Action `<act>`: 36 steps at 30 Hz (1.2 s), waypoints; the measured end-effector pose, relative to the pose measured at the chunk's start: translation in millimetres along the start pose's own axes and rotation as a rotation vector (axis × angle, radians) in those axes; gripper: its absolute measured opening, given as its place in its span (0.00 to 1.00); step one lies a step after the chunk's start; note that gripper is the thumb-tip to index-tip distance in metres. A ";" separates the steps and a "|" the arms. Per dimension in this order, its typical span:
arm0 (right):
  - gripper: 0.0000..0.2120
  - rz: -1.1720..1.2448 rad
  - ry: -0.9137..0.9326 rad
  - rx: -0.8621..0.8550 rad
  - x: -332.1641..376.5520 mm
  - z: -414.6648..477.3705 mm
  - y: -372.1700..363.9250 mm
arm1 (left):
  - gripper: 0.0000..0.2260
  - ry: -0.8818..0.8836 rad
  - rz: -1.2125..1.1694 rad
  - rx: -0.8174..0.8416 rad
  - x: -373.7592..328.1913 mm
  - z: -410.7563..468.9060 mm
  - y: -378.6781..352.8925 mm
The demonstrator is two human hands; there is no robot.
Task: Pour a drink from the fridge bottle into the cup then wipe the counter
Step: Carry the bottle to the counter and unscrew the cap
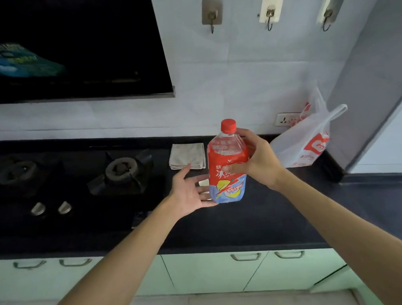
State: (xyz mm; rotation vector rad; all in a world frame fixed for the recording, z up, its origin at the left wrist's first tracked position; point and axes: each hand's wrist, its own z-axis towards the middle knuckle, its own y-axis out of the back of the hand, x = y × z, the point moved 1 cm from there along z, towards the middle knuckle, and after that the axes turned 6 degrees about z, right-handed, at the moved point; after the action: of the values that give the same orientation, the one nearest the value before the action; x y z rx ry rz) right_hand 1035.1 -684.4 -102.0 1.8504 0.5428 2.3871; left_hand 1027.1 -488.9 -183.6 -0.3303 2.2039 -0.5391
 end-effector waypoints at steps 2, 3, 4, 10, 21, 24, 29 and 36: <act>0.37 0.005 -0.017 -0.004 -13.0 2.1 -7.4 | 0.30 0.030 -0.004 -0.008 3.2 12.5 12.7; 0.38 0.005 -0.028 -0.004 -18.9 2.0 -10.9 | 0.30 0.043 -0.001 -0.009 5.6 17.7 18.1; 0.38 0.001 -0.036 -0.007 -24.3 1.6 -14.5 | 0.30 0.055 0.001 -0.011 8.3 21.9 22.8; 0.38 0.026 -0.074 -0.059 -55.0 -6.4 -32.4 | 0.30 0.102 0.002 -0.014 23.4 44.4 45.6; 0.39 0.009 -0.204 -0.028 -102.4 -21.9 -56.0 | 0.31 0.225 0.009 -0.070 56.2 76.7 79.5; 0.39 0.006 -0.222 -0.007 -112.2 -22.1 -60.1 | 0.31 0.232 -0.002 -0.093 64.1 80.4 84.7; 0.39 0.008 -0.240 0.032 -126.0 -20.2 -64.2 | 0.31 0.240 -0.020 -0.142 73.6 84.4 91.4; 0.40 0.041 -0.224 0.056 -138.3 -13.4 -70.9 | 0.27 0.206 -0.051 -0.166 78.8 85.1 94.1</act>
State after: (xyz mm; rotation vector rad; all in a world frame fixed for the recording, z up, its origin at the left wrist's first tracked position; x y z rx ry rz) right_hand 1048.8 -658.4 -255.2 2.1358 0.5601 2.1693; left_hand 1038.9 -461.4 -329.9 -0.4365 2.4524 -0.4340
